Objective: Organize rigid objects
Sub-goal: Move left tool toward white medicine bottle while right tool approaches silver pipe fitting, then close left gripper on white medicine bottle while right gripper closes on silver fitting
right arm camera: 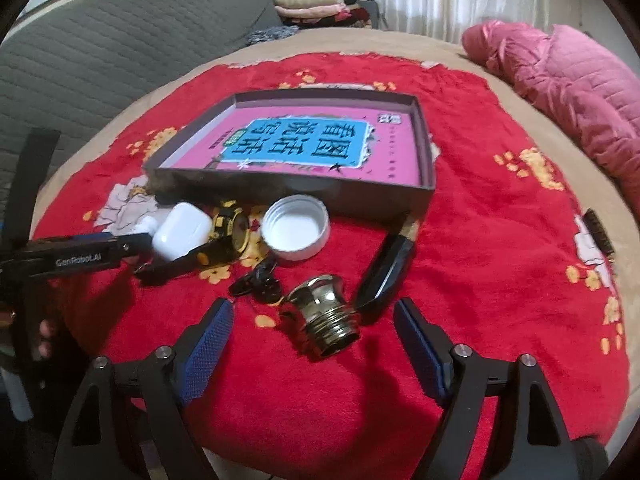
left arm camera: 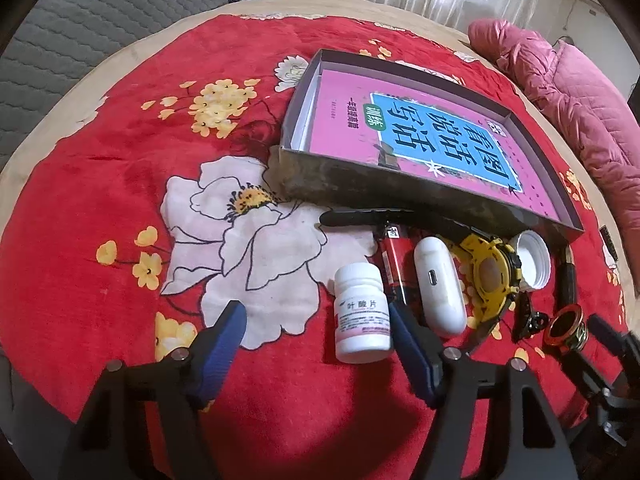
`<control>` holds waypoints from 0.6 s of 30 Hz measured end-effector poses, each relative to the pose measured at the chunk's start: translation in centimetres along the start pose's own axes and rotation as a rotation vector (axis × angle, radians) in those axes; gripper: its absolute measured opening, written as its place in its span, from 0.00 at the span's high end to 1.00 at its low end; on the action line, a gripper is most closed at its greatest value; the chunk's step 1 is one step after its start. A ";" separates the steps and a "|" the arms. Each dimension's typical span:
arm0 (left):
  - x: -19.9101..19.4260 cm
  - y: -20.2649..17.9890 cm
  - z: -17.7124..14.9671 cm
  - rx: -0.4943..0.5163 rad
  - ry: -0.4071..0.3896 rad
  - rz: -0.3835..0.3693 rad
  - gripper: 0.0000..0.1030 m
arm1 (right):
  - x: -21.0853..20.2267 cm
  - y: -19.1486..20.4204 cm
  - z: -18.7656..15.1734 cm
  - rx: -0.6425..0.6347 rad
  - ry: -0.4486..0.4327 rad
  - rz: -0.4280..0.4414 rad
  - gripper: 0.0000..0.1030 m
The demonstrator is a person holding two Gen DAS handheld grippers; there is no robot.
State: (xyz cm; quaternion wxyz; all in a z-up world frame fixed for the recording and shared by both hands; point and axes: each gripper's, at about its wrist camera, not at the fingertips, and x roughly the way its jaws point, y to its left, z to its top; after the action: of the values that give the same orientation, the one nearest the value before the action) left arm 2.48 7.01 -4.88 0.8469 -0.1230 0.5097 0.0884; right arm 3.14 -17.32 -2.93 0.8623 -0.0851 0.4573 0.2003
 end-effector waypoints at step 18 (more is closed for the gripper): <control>0.3 0.2 0.4 0.016 -0.004 -0.052 0.47 | 2.8 0.0 0.3 0.012 0.079 0.101 0.53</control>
State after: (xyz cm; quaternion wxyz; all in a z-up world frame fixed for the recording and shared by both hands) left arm 2.89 7.34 -4.94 0.8508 -0.1294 0.5055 0.0626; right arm 4.80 -16.49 -5.10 0.8329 -0.0647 0.4958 0.2372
